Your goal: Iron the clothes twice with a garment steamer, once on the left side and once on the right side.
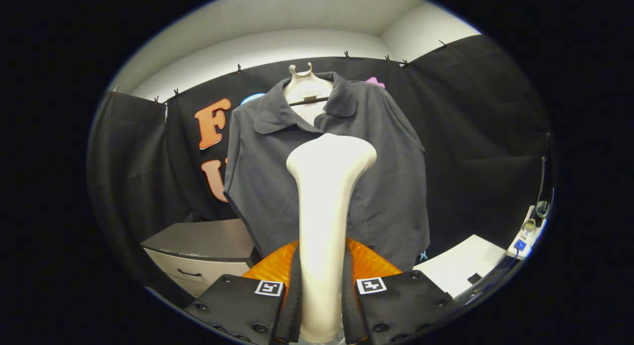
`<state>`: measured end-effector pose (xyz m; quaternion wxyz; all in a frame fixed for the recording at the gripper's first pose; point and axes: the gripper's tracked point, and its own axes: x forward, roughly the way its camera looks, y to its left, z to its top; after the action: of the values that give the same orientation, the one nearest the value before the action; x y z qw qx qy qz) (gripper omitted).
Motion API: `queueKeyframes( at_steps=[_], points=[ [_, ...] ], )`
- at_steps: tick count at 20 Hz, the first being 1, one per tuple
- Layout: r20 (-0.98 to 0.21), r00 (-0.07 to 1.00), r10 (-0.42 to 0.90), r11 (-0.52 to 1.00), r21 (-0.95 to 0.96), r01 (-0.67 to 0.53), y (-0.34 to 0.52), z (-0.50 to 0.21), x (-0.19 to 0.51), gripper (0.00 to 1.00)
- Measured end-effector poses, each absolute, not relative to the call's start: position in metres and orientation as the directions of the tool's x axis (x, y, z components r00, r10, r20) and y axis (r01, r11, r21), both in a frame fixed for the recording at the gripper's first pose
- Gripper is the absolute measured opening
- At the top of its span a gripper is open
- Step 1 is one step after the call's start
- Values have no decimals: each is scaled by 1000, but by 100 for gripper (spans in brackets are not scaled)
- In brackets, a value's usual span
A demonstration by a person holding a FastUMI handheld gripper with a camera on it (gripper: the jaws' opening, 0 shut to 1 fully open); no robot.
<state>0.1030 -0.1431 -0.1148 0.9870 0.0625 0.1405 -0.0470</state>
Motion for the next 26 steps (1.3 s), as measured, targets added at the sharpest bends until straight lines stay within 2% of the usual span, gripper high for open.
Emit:
queueKeyframes(
  at_steps=[11, 18, 26],
  points=[
    [-267, 948, -171, 978, 68, 196, -210, -99, 156, 40],
    [-284, 938, -199, 967, 97, 234, -228, -106, 189, 40],
    [-338, 920, -196, 969, 75, 234, -224, -132, 194, 40]
  ],
)
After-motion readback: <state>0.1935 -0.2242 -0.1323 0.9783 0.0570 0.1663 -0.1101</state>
